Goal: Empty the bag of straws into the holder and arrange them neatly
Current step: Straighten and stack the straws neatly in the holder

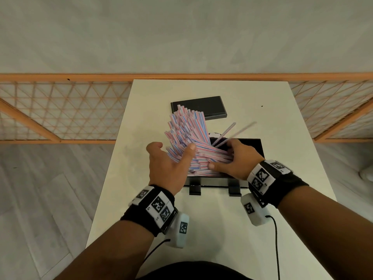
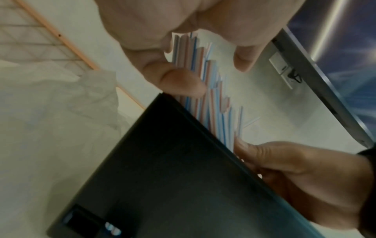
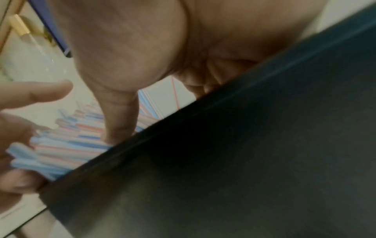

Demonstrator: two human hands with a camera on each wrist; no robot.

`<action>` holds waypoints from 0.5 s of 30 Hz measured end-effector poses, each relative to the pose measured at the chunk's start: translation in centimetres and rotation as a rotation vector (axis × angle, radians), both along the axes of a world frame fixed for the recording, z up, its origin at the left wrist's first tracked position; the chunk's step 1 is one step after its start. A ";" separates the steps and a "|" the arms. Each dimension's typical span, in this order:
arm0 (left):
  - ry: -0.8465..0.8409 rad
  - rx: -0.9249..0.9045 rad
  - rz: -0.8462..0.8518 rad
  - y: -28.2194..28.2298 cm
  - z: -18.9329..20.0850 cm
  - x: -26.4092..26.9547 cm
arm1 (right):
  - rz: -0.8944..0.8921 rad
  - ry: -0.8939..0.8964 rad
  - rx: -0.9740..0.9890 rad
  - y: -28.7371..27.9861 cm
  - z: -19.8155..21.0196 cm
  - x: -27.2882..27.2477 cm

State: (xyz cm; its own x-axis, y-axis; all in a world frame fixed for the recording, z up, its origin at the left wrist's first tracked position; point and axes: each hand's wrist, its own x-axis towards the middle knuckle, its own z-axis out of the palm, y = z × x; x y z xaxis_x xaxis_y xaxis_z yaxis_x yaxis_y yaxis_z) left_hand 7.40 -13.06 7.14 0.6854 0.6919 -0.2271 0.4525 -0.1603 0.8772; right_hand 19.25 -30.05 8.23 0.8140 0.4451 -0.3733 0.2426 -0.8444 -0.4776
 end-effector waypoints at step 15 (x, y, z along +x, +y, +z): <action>0.025 -0.075 -0.065 -0.1 0.7 -0.7 | -0.207 -0.185 0.301 0.6 0.6 -0.5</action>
